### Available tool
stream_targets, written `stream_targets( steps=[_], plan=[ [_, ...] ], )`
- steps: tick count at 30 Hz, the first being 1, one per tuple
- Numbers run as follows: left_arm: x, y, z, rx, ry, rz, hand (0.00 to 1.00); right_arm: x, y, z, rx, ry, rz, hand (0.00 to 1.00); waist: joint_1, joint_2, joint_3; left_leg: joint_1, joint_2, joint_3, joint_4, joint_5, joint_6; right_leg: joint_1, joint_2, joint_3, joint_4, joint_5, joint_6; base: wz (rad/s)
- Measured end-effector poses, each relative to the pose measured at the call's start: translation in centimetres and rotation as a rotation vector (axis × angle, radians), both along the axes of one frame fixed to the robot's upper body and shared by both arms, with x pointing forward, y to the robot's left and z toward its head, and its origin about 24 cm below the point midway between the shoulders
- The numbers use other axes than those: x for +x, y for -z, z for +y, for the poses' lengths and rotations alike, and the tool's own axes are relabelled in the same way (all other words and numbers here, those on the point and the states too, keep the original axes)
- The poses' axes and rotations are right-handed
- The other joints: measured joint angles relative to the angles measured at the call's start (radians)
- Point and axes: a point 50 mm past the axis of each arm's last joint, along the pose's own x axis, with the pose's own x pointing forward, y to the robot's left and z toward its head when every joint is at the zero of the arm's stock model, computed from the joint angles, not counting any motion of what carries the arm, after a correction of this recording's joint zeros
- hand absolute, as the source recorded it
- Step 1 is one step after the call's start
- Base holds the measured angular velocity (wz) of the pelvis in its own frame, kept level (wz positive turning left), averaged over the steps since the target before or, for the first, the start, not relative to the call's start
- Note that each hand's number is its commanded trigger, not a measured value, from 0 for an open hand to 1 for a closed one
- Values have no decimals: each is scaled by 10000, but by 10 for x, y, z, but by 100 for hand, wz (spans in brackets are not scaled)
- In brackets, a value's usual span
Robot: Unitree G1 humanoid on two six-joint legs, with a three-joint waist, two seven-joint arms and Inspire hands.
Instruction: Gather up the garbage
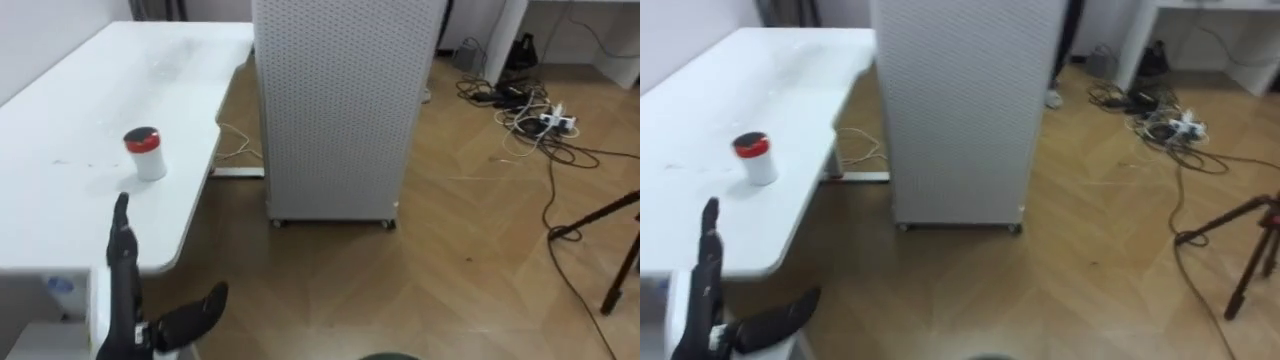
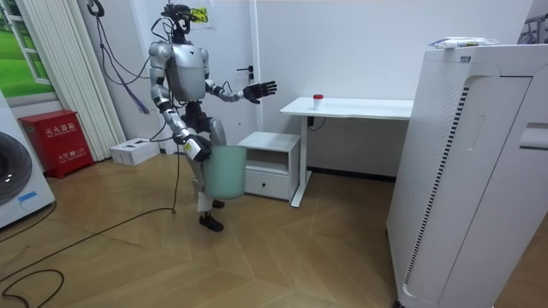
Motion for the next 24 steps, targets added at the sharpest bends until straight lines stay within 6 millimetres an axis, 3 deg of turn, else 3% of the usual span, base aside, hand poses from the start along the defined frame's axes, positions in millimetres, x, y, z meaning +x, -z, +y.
stream_targets(
  steps=[1,2,4,9,12,13,14,16,18,19,20,21,23,24],
  plan=[
    [0,-1,0,-7,41,-112,0,0,0,-1,-46,-10,31,100,87,5,3,-300,-44,-299,-442,210,-166,-69,49,180,121,-39,36,-64],
    [-1,-2,0,-5,15,-159,0,-4,2,0,-46,-31,198,100,204,-30,-8,-376,-39,-385,-471,359,-16,-87,94,386,205,-109,147,-59],
    [-2,-3,3,30,-178,-272,0,-4,2,1,-92,-140,278,100,154,-42,-85,-374,-44,-385,-558,337,11,-40,123,178,67,-66,191,-16],
    [-3,-6,3,-50,-381,-642,0,-2,0,1,-442,-412,142,100,158,-51,-78,-299,-100,-447,-665,352,16,-49,105,126,-37,-18,69,4],
    [-3,-7,3,-88,-494,-717,0,3,-4,2,-460,-422,-146,100,170,-66,-17,-238,-87,-445,-645,345,3,-66,106,66,109,-226,30,5],
    [-3,-6,3,-87,-529,-706,0,6,-7,3,-452,-456,-305,100,182,-61,42,-183,-84,-421,-586,325,-23,-71,109,64,174,-335,14,3],
    [-3,-6,3,-90,-536,-707,0,10,-10,4,-436,-498,-512,100,179,-80,101,-192,-99,-390,-395,302,-63,-72,105,72,335,-497,-17,0],
    [-4,-5,4,-83,-535,-666,0,13,-12,5,-461,-588,-671,100,194,-140,142,-418,-131,-383,362,215,-205,-75,68,101,652,-764,-65,2],
    [-4,-2,4,-86,-532,-513,0,13,-12,6,-449,-606,-678,100,192,-146,137,-872,-116,-376,1566,180,-267,23,50,246,824,-1007,-189,4],
    [-6,-1,5,-83,-532,-416,0,12,-12,6,-468,-640,-661,100,186,-73,156,-1458,-27,-389,2843,264,-301,220,156,310,828,-1071,-264,0],
    [-7,0,5,-115,-558,-388,0,12,-12,6,-471,-640,-649,100,155,-68,181,-1797,13,-443,3415,321,-333,309,198,318,826,-1106,-309,9],
    [-7,0,5,-245,-625,-372,0,8,-10,6,-440,-512,-571,100,139,-22,147,-2340,19,-512,3789,231,-283,408,284,335,821,-1184,-395,18],
    [-6,0,6,-419,-699,-439,0,6,-9,4,-480,-336,-484,100,93,-61,164,-3112,-99,-376,3380,229,-244,549,259,337,859,-1363,-431,7],
    [-7,0,7,-505,-756,-459,0,3,-9,2,-548,-256,-425,100,126,-76,161,-3512,-198,-328,2628,394,-314,662,232,354,859,-1480,-406,-15]
  ],
)
